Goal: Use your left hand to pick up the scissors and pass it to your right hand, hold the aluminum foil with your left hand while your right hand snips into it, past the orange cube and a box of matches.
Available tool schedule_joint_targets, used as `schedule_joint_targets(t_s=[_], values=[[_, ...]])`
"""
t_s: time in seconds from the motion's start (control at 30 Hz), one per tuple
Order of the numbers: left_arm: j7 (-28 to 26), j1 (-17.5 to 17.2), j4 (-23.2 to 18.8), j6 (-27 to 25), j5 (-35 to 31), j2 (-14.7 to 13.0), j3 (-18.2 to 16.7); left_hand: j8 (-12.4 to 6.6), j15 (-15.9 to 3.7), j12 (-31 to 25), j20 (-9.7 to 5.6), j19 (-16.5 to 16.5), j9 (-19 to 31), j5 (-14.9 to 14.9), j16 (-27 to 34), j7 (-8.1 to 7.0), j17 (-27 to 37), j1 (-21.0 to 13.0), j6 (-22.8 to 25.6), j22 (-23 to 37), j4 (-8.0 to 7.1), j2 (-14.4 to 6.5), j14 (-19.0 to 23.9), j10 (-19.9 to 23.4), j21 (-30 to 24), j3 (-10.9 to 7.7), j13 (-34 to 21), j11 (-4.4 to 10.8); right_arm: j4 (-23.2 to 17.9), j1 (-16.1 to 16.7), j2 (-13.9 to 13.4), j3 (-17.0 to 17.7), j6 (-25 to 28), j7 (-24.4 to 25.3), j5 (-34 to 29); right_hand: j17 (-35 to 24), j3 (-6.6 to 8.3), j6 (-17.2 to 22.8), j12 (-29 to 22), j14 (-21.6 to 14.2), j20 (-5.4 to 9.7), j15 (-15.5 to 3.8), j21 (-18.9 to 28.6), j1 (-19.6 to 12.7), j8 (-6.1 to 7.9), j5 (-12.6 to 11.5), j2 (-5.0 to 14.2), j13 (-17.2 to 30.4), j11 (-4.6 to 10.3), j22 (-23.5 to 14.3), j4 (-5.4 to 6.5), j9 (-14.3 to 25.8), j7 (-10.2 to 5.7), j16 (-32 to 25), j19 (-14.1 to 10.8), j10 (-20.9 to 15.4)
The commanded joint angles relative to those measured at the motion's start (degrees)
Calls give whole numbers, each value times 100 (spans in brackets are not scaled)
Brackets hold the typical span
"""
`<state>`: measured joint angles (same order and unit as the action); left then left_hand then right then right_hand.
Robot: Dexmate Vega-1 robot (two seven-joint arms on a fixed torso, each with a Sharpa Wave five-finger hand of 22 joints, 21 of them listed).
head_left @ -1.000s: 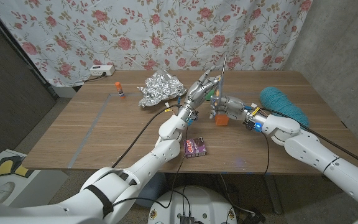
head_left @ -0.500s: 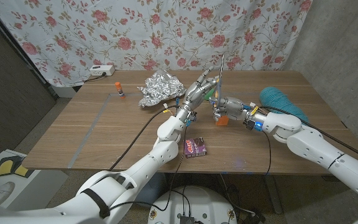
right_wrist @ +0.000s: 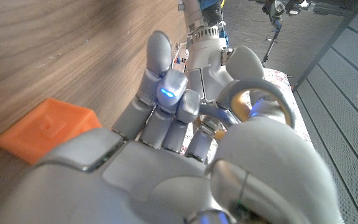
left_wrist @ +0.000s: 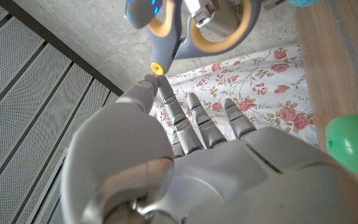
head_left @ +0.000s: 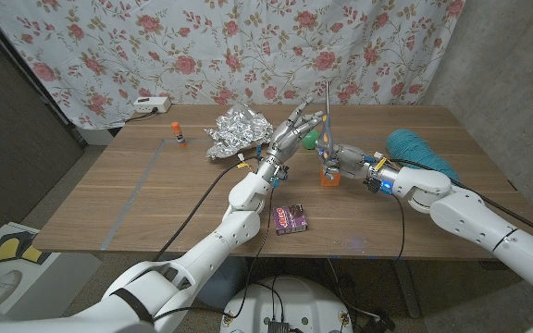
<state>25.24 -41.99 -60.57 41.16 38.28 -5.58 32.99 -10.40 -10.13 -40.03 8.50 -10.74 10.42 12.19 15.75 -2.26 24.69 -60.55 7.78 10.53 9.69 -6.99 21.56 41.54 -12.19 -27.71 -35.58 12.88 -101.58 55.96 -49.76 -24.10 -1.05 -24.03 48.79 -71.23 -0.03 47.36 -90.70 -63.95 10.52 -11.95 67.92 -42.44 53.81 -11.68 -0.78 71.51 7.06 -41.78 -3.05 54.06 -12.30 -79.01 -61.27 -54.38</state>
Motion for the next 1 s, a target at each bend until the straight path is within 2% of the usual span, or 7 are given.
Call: schedule_joint_targets(t_s=[0.03,0.37,0.5,0.67,0.73,0.8,1.0], values=[[-271,-141,-354,32,-163,-264,-81,-20,-37,4,16,-16,16,6,-9,-38,1,-14,8,32,-8,44,12,-21,-26,10,6,-2,-66,96,-96,147,86,94,213,-19,-62,622,-15,-133,178,-31,184,126,836,-45,-7,18,315,-223,62,-38,433,-272,-119,-533],[-561,-304,-725,178,-435,-489,-173,-27,-31,-4,26,-8,15,6,-17,-57,1,-16,30,32,-10,41,7,-15,-23,19,2,-2,-2,111,-84,203,83,98,332,-15,-314,769,-12,-191,181,-22,323,618,1119,-141,24,21,284,-498,366,184,473,-897,-174,-863],[-882,-471,-1159,249,-821,-726,-272,-29,-28,-6,28,-10,15,7,-24,-64,-6,-14,36,32,-10,45,9,-13,-24,18,1,-2,30,101,-78,228,61,68,370,-13,-416,805,-9,-179,179,-20,320,687,1116,-194,31,20,274,-551,447,70,461,-1045,-208,-913],[-1009,-610,-1450,261,-926,-862,-360,-32,-22,-7,25,-10,15,6,-26,-70,-7,-1,50,32,-20,43,13,-12,-24,23,1,-1,29,106,-71,230,107,123,402,-14,-472,768,-10,-179,179,-20,290,721,1231,-217,51,20,276,-545,502,239,476,-1067,-222,-936],[-1046,-657,-1525,261,-955,-899,-388,-33,-23,-6,26,-12,15,5,-26,-73,-8,2,54,32,-22,43,18,-13,-25,24,2,-1,13,126,-72,238,128,181,412,-14,-531,839,-12,-185,181,-20,299,810,1155,-223,51,21,278,-576,571,81,468,-1073,-241,-955],[-1081,-707,-1602,260,-989,-934,-412,-34,-27,-6,19,-18,15,5,-27,-78,-9,2,58,32,-20,47,21,-14,-27,28,3,-1,-1,139,-68,254,180,223,476,-13,-613,799,-13,-199,181,-19,323,939,1258,-232,50,21,278,-638,668,271,459,-1078,-268,-980],[-1168,-877,-1869,266,-1152,-1061,-465,-33,-24,-12,20,-19,15,5,-29,-84,-13,8,63,31,-24,44,32,-8,-28,29,0,-1,-146,351,-35,402,290,667,714,-17,-789,880,-20,-252,177,-22,403,1185,1265,-258,26,23,288,-798,856,234,468,-1094,-361,-1054]])
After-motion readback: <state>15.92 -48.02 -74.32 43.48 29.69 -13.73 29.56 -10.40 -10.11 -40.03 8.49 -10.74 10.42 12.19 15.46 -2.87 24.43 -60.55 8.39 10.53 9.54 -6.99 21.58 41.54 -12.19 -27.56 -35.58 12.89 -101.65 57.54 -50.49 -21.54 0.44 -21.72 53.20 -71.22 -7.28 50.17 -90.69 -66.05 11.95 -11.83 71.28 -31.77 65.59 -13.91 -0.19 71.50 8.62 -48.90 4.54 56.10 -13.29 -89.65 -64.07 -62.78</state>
